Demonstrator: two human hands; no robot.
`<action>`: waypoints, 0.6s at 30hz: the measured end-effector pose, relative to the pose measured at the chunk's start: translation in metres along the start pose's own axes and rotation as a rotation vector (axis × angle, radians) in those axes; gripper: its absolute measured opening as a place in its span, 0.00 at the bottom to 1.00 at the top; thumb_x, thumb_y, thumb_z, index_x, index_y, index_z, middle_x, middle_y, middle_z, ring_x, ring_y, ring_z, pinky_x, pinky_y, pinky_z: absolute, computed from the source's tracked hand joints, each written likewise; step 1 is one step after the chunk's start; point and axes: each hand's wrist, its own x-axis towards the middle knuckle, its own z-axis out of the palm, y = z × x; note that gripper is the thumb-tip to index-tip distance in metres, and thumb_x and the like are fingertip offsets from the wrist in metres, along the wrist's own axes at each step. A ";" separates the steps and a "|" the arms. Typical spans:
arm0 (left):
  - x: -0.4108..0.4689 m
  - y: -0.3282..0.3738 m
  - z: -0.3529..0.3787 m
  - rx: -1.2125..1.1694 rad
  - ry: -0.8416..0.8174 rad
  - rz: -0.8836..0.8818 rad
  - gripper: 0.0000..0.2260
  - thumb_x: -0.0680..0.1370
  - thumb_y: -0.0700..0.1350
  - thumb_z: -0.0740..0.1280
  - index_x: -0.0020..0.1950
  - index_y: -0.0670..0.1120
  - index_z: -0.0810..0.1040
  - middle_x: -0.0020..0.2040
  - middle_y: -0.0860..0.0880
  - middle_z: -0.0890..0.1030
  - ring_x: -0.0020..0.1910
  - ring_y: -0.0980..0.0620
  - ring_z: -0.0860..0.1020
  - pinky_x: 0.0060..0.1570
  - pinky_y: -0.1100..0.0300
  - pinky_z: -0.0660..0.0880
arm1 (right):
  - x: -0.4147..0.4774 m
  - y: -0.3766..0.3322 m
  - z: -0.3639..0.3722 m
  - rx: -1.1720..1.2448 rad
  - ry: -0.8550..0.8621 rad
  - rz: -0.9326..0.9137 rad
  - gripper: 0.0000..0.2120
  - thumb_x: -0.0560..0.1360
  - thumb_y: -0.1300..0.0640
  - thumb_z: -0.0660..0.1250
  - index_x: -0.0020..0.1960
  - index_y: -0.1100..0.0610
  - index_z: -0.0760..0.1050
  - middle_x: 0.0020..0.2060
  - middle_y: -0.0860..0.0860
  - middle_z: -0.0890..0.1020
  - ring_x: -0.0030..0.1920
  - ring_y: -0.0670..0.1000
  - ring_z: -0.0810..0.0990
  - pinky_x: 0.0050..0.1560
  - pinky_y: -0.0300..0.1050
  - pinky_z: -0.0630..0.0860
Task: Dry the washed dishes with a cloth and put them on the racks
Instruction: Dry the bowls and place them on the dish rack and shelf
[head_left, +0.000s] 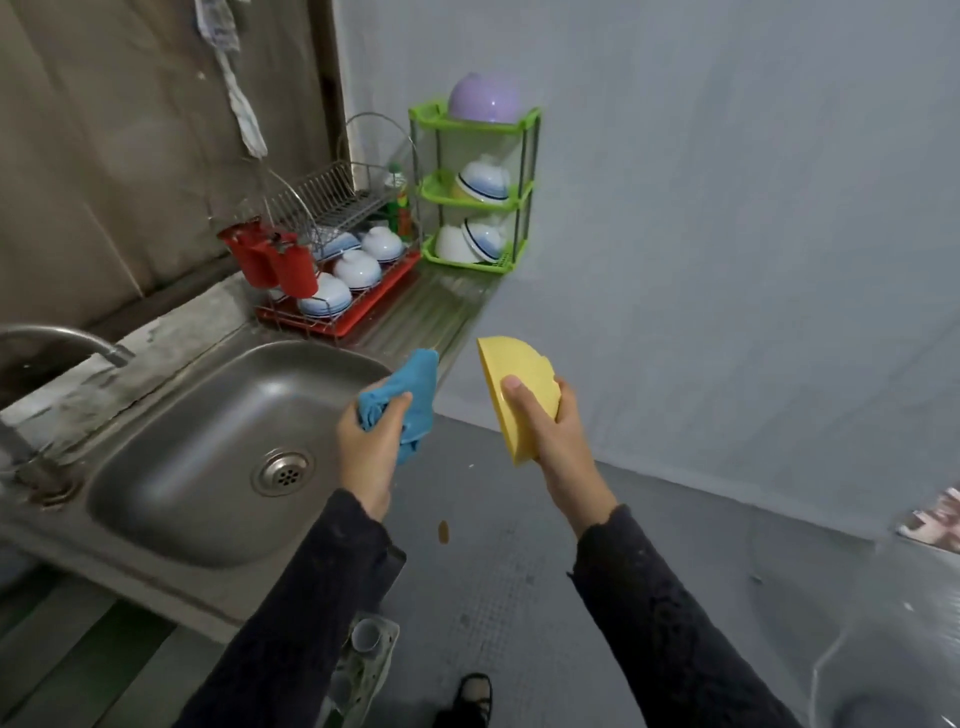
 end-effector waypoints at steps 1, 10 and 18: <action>0.009 -0.002 0.008 0.000 0.002 -0.004 0.09 0.78 0.40 0.69 0.54 0.52 0.79 0.55 0.45 0.82 0.54 0.47 0.82 0.55 0.52 0.79 | 0.010 -0.001 -0.003 -0.011 0.007 -0.003 0.37 0.68 0.33 0.71 0.70 0.39 0.59 0.66 0.46 0.72 0.60 0.46 0.75 0.50 0.43 0.76; 0.157 -0.002 0.109 -0.021 0.049 0.057 0.09 0.77 0.39 0.70 0.54 0.51 0.81 0.53 0.49 0.83 0.51 0.52 0.82 0.55 0.54 0.79 | 0.186 -0.044 -0.004 -0.057 -0.016 -0.113 0.33 0.71 0.36 0.74 0.70 0.43 0.63 0.64 0.47 0.74 0.59 0.46 0.76 0.42 0.36 0.75; 0.270 0.006 0.171 -0.003 0.089 0.104 0.08 0.76 0.41 0.71 0.55 0.48 0.81 0.54 0.48 0.84 0.54 0.49 0.82 0.59 0.49 0.78 | 0.309 -0.071 0.005 -0.080 -0.013 -0.163 0.45 0.59 0.27 0.72 0.70 0.43 0.63 0.65 0.46 0.73 0.62 0.47 0.75 0.50 0.40 0.75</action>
